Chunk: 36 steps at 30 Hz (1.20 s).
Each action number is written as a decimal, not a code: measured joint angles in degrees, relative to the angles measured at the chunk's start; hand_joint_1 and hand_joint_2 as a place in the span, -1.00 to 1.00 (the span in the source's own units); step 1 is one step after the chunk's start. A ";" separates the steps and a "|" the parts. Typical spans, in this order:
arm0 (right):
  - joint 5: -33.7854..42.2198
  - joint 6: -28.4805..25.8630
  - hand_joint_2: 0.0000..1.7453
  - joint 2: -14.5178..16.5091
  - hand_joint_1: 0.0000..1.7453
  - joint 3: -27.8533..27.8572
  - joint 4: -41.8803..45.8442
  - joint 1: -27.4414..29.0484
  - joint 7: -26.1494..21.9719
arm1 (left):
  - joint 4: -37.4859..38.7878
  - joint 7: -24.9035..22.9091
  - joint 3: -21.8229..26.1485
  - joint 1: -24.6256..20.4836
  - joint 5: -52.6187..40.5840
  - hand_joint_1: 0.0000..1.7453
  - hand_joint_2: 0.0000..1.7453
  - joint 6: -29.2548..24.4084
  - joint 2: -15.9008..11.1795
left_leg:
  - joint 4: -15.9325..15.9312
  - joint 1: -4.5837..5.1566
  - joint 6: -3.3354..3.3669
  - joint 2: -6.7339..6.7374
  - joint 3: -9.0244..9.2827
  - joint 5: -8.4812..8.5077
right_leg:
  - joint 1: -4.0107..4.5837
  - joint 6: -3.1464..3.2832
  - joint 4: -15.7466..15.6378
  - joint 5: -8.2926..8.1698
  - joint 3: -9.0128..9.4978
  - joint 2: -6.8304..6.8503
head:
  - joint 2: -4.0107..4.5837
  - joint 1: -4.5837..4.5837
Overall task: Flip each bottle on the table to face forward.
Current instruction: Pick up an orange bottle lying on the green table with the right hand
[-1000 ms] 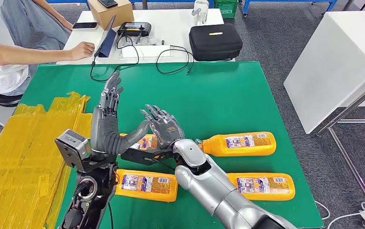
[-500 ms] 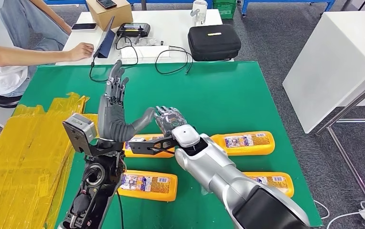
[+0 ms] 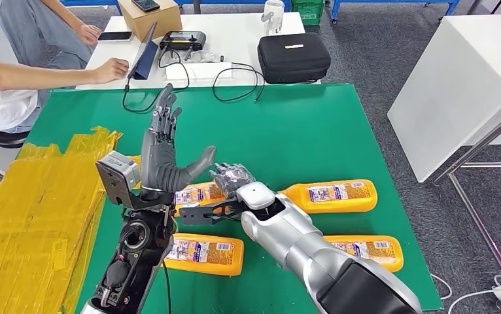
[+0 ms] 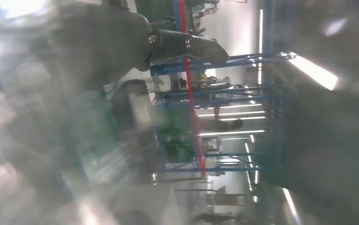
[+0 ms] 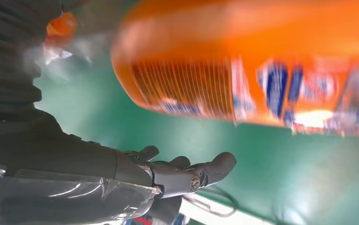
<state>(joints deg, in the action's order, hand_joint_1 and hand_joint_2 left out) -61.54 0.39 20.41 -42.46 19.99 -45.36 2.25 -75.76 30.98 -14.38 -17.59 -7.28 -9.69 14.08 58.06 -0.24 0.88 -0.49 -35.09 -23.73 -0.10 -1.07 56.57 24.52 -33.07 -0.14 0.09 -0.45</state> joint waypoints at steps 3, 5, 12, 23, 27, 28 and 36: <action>3.64 -4.48 1.00 0.22 -1.00 -0.14 0.55 0.10 -1.25 | 0.28 0.11 0.01 0.06 -0.14 -1.00 1.00 -0.81 0.00 | 0.00 0.00 0.00 0.01 -0.10 0.00 | 0.00 0.00 0.00 0.00 -0.09 -0.01 | 0.00 0.00; 6.57 -7.05 1.00 0.36 -1.00 -0.56 1.65 0.10 -1.94 | 0.37 0.21 0.07 0.25 -0.42 -1.00 1.00 -1.52 0.00 | 0.00 -0.01 0.00 0.01 -0.11 0.00 | 0.01 0.00 0.00 0.00 -0.11 -0.01 | 0.00 0.01; 10.22 -9.97 1.00 0.61 -1.00 -2.46 4.72 0.09 -2.66 | 0.79 0.34 0.39 0.56 -0.83 -1.00 1.00 -1.84 0.00 | -0.01 -0.02 0.00 0.00 -0.12 0.00 | 0.02 0.01 0.00 0.01 -0.12 -0.01 | 0.00 0.01; 11.88 -7.93 1.00 0.53 -1.00 -2.82 3.52 0.35 -3.67 | 2.31 0.38 0.44 0.42 -0.90 -1.00 1.00 -1.19 0.00 | 0.00 0.00 0.00 0.00 -0.12 0.00 | 0.01 0.01 0.00 0.01 -0.12 -0.01 | 0.01 0.01; 11.88 -7.93 1.00 0.53 -1.00 -2.82 3.51 0.35 -3.67 | 2.32 0.38 0.44 0.42 -0.90 -1.00 1.00 -1.17 0.00 | 0.00 0.00 0.00 0.00 -0.12 0.00 | 0.01 0.01 0.00 0.01 -0.12 -0.01 | 0.00 0.01; 11.88 -7.93 1.00 0.53 -1.00 -2.82 3.51 0.35 -3.67 | 2.32 0.38 0.44 0.42 -0.90 -1.00 1.00 -1.17 0.00 | 0.00 0.00 0.00 0.00 -0.12 0.00 | 0.01 0.01 0.00 0.01 -0.12 -0.01 | 0.00 0.01; 11.90 -7.92 1.00 0.53 -1.00 -2.82 3.37 0.35 -3.67 | 2.40 0.38 0.44 0.42 -0.90 -1.00 1.00 -1.14 0.00 | 0.00 0.00 0.00 0.00 -0.12 0.00 | 0.01 0.01 0.00 0.01 -0.12 -0.01 | 0.00 0.01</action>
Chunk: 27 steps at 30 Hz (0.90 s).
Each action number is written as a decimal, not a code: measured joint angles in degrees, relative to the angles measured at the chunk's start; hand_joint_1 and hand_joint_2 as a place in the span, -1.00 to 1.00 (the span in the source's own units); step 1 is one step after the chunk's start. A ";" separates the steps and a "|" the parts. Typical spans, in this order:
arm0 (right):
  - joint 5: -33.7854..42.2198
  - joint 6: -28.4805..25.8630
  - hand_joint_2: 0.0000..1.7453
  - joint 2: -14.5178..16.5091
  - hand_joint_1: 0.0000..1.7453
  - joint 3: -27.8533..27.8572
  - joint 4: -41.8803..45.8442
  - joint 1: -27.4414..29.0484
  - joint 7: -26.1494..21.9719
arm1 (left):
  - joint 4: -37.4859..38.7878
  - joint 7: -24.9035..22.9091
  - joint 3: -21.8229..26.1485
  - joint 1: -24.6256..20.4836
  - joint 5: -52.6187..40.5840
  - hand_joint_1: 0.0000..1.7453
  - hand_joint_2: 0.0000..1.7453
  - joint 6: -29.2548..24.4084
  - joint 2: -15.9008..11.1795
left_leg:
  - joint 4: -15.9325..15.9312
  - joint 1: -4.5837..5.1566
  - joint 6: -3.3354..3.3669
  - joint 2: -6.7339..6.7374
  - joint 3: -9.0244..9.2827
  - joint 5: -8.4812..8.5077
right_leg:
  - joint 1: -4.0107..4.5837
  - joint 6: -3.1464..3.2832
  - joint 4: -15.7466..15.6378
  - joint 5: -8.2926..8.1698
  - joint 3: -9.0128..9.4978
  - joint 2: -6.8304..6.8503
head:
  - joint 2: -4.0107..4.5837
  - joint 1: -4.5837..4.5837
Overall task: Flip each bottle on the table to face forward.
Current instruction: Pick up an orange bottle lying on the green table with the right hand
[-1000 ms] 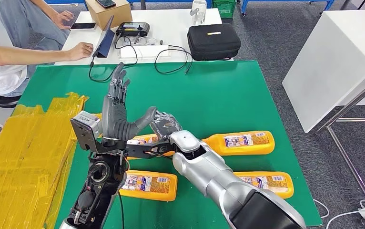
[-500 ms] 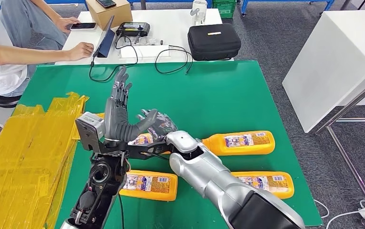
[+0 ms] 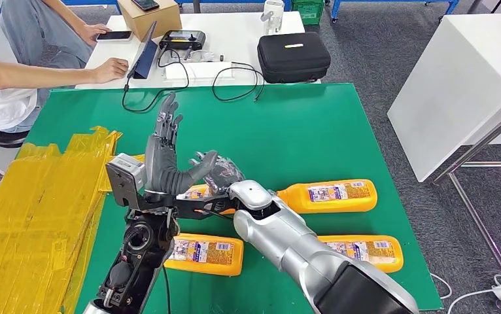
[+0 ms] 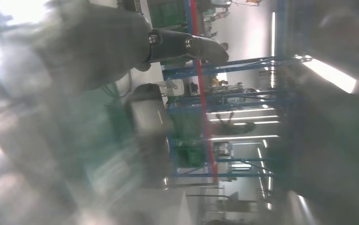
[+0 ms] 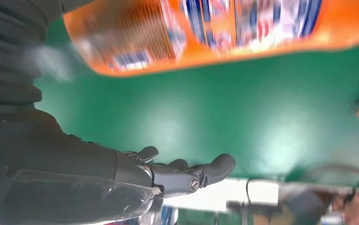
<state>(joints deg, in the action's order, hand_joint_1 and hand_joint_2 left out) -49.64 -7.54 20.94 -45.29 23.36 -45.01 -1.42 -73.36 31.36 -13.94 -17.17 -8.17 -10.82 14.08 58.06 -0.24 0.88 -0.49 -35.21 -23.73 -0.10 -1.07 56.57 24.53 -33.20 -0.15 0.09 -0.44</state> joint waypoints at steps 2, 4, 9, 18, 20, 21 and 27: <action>0.07 0.12 1.00 0.00 -1.00 0.00 -0.20 0.00 0.00 | 0.10 0.00 0.00 -0.01 0.00 -1.00 1.00 0.01 0.00 | 0.00 0.00 0.00 0.00 0.00 0.00 | 0.00 0.00 0.00 0.00 -0.01 0.00 | 0.00 0.00; 0.48 1.28 1.00 0.00 -1.00 0.00 -0.43 -0.01 0.01 | 0.25 0.00 0.00 -0.04 0.01 -1.00 1.00 0.03 0.00 | 0.00 -0.01 0.00 0.00 0.00 0.00 | 0.00 0.00 0.00 0.00 -0.01 0.00 | 0.00 0.01; 1.95 7.87 1.00 -0.46 -1.00 0.09 -3.93 0.69 0.93 | 2.07 0.32 0.00 -1.06 0.63 -1.00 1.00 0.16 0.24 | 0.00 0.00 0.00 0.01 -0.01 0.00 | 0.00 0.00 0.00 0.00 -0.03 0.00 | 0.00 -0.01; 2.88 11.06 1.00 -1.26 -0.98 1.35 -5.94 1.67 1.16 | 2.93 0.96 0.00 -2.16 1.21 -1.00 1.00 0.19 0.31 | 0.00 -0.01 0.00 0.01 -0.01 0.00 | 0.00 0.00 0.00 0.00 -0.03 0.00 | 0.01 -0.01; 2.65 11.06 1.00 -1.52 -0.38 1.58 -6.22 2.00 1.31 | 2.96 1.05 0.00 -2.27 1.29 -1.00 1.00 0.20 0.31 | 0.00 -0.01 0.00 0.01 -0.01 0.00 | 0.00 0.00 0.00 0.00 -0.03 -0.01 | 0.00 -0.01; 2.44 10.99 1.00 -1.65 0.02 1.66 -6.33 2.14 1.46 | 2.96 1.09 -0.01 -2.29 1.33 -1.00 1.00 0.20 0.31 | 0.00 -0.01 0.00 0.01 -0.01 0.00 | 0.00 0.00 0.00 0.00 -0.03 0.00 | 0.00 -0.01; -0.11 8.23 1.00 -2.36 0.62 1.70 -6.72 2.76 3.56 | 2.94 1.29 -0.06 -2.27 1.56 -1.00 1.00 0.10 0.31 | 0.00 0.00 0.00 0.02 0.00 0.00 | 0.00 0.00 -0.01 0.00 -0.02 -0.01 | 0.00 -0.01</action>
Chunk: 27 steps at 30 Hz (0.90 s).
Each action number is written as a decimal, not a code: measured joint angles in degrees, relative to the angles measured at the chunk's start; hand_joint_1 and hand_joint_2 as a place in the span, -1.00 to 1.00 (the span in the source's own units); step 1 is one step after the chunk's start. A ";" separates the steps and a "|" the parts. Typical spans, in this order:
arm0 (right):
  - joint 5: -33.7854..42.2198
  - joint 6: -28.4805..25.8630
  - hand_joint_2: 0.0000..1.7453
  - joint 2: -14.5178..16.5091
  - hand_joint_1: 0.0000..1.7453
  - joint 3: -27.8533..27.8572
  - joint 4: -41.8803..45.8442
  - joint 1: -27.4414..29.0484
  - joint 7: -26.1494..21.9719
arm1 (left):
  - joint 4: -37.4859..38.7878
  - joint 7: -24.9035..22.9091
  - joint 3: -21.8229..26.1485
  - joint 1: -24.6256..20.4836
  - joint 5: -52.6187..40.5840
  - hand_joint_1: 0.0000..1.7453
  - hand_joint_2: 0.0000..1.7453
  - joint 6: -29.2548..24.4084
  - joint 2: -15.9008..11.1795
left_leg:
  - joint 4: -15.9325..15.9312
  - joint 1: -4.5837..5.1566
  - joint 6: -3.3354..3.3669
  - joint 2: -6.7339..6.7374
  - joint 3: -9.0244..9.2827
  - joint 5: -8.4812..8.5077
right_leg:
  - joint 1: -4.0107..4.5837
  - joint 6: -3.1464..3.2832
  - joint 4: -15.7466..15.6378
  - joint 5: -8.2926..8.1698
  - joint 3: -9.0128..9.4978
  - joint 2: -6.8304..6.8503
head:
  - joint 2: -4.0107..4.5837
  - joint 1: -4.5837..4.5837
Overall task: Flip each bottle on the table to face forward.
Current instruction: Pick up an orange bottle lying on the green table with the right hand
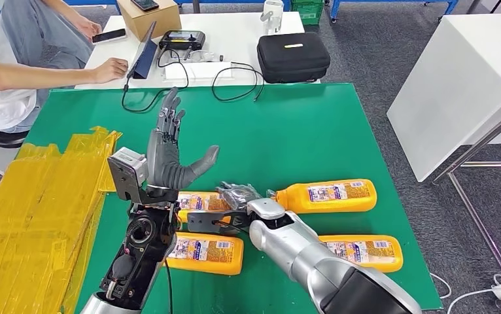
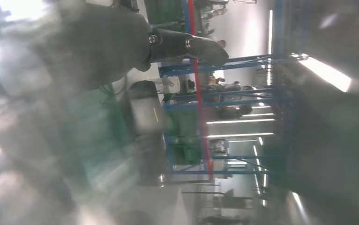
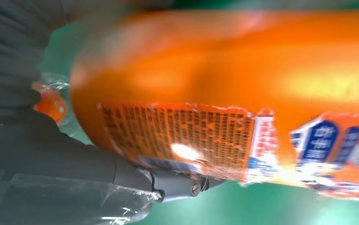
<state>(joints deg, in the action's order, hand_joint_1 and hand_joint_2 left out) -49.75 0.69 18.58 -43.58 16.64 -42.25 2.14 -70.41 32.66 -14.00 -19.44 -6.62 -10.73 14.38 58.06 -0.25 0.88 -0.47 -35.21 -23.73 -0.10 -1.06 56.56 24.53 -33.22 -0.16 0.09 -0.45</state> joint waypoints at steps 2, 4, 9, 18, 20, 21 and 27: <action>-0.71 -0.77 1.00 -0.17 0.63 0.00 -0.03 0.17 0.57 | -0.01 0.06 -0.01 0.02 0.09 -1.00 1.00 -0.07 0.00 | 0.00 0.00 0.00 -0.02 0.01 0.00 | 0.00 0.00 0.00 0.00 0.01 0.00 | 0.00 -0.01; -1.13 -1.21 1.00 -0.27 0.64 0.00 -0.05 0.25 0.84 | -0.01 0.09 -0.02 0.04 0.15 -1.00 1.00 -0.13 0.00 | 0.00 0.00 0.00 -0.03 0.01 0.01 | 0.00 0.00 0.00 0.00 0.02 0.00 | 0.01 -0.01; -2.39 -3.23 1.00 -0.56 0.62 0.00 -0.09 0.57 1.86 | -0.17 0.17 0.01 0.12 0.22 -1.00 1.00 -0.77 0.00 | 0.00 0.00 0.03 -0.03 0.03 0.03 | 0.00 0.00 0.00 0.00 0.06 0.00 | 0.01 -0.01; -2.53 -9.27 1.00 -1.15 0.70 1.38 -0.15 1.45 2.53 | -1.03 0.21 0.04 0.58 0.18 -1.00 1.00 -1.17 0.00 | 0.00 0.00 0.04 -0.05 0.02 0.04 | 0.00 0.00 0.00 -0.01 0.06 0.01 | 0.00 -0.01; -2.47 -10.53 1.00 -1.30 0.73 2.01 -0.16 1.65 2.61 | -1.15 0.20 0.05 0.71 0.17 -1.00 1.00 -1.30 0.00 | 0.00 0.01 0.04 -0.05 0.01 0.04 | 0.00 -0.01 0.00 -0.01 0.06 0.01 | 0.00 -0.01; -2.43 -10.99 1.00 -1.37 0.76 2.33 -0.16 1.72 2.62 | -1.19 0.20 0.05 0.78 0.17 -1.00 1.00 -1.35 0.00 | 0.00 0.01 0.04 -0.05 0.01 0.04 | 0.00 -0.01 0.00 -0.01 0.06 0.01 | 0.00 -0.01; -0.62 -17.87 1.00 -1.75 1.00 5.62 -0.18 2.18 2.55 | -2.10 0.11 0.06 1.59 0.19 -1.00 1.00 -2.03 -0.04 | 0.00 0.00 0.04 -0.05 -0.03 0.04 | 0.00 -0.01 0.00 -0.01 0.03 0.01 | 0.00 -0.01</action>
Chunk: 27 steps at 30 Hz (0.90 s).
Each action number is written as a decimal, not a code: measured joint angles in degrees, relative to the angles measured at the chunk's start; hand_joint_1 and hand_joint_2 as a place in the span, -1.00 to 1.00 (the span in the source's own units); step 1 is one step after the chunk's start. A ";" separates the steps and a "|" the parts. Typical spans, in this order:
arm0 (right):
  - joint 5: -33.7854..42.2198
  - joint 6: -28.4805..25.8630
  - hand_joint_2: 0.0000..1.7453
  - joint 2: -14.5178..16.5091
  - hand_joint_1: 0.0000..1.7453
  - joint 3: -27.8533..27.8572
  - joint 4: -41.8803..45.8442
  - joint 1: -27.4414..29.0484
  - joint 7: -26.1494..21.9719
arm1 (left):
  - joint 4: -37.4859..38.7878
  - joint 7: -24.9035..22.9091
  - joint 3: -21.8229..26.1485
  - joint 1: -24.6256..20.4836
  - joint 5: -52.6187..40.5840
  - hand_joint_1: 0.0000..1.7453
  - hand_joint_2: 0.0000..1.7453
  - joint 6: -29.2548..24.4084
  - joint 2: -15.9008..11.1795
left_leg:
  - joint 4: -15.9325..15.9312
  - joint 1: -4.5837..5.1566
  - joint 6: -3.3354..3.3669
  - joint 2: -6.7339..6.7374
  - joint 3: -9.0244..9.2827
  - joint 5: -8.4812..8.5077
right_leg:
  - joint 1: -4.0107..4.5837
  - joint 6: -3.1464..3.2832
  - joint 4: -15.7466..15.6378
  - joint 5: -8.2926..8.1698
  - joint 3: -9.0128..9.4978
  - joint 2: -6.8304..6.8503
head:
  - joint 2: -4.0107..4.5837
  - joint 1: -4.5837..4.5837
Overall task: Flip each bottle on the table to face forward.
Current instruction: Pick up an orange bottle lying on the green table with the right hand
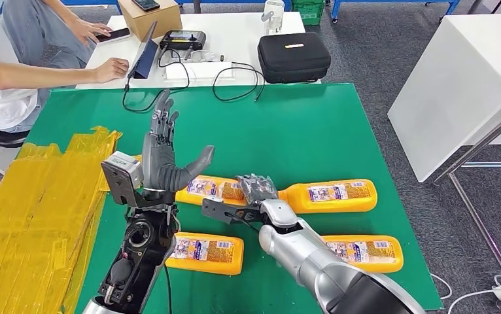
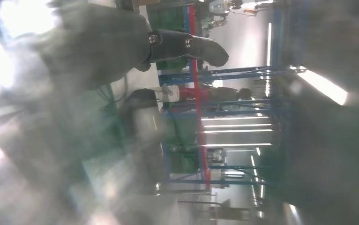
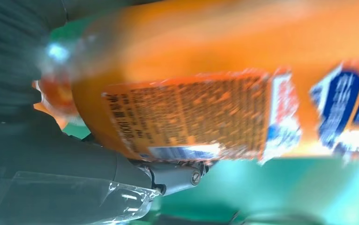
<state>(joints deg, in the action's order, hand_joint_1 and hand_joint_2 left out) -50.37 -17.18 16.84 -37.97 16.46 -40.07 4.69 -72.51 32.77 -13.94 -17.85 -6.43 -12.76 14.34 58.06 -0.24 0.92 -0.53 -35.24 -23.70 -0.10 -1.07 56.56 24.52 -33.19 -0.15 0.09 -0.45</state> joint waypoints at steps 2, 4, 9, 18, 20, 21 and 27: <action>2.01 -4.13 1.00 -0.20 1.00 2.17 0.11 0.01 -0.92 | -0.61 -0.04 0.01 0.47 0.01 -1.00 1.00 -0.22 -0.03 | 0.00 0.00 0.00 0.00 -0.01 0.00 | 0.00 0.00 0.00 0.00 0.00 0.00 | 0.00 -0.01; 4.73 -8.49 1.00 -0.40 1.00 4.82 0.49 0.00 -3.17 | -1.26 -0.13 0.05 0.98 0.04 -1.00 1.00 -0.49 -0.05 | 0.00 0.00 0.00 0.00 -0.03 0.00 | 0.00 0.00 0.00 0.00 -0.01 0.00 | 0.00 0.00; 13.13 -16.62 1.00 -0.65 1.00 14.05 2.87 -0.23 -12.85 | -2.47 -0.21 0.21 2.07 0.09 -1.00 1.00 -1.00 -0.29 | 0.00 0.00 0.00 -0.02 -0.05 0.00 | 0.00 0.00 0.00 0.00 -0.03 0.01 | 0.00 -0.01; 22.30 -20.81 1.00 -0.72 1.00 27.86 8.04 -0.39 -24.95 | -2.91 -0.21 0.39 2.69 0.08 -1.00 1.00 -1.21 -0.51 | 0.00 0.00 0.00 -0.04 -0.06 0.00 | 0.00 0.00 0.00 0.00 -0.04 0.02 | 0.01 -0.01; 24.10 -20.85 1.00 -0.70 1.00 30.22 9.21 -0.34 -26.77 | -2.91 -0.21 0.39 2.69 0.07 -1.00 1.00 -1.35 -0.51 | 0.00 0.00 0.00 -0.03 -0.06 0.00 | 0.00 0.00 0.00 0.00 -0.04 0.02 | 0.01 -0.01; 24.53 -20.84 1.00 -0.70 1.00 31.10 9.64 -0.31 -27.20 | -2.91 -0.21 0.39 2.70 0.07 -1.00 1.00 -1.41 -0.51 | 0.00 0.00 0.00 -0.01 -0.06 0.00 | 0.00 0.00 0.00 0.00 -0.04 0.01 | 0.01 -0.01; 28.96 -17.60 1.00 -0.27 1.00 34.72 14.27 1.76 -33.75 | -2.91 -0.73 0.45 2.74 -0.19 -1.00 1.00 -1.11 -0.64 | 0.00 0.00 0.00 -0.05 -0.08 0.00 | 0.00 0.00 0.01 0.00 -0.05 0.02 | 0.00 0.00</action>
<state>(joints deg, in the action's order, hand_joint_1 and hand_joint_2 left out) -21.41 -34.78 16.56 -3.25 30.74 -38.31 -29.06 -75.43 32.04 -13.49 -15.11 -6.62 -13.87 13.70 58.06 -0.25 0.91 -0.57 -35.32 -23.70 -0.09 -1.07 56.57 24.52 -33.24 -0.13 0.09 -0.45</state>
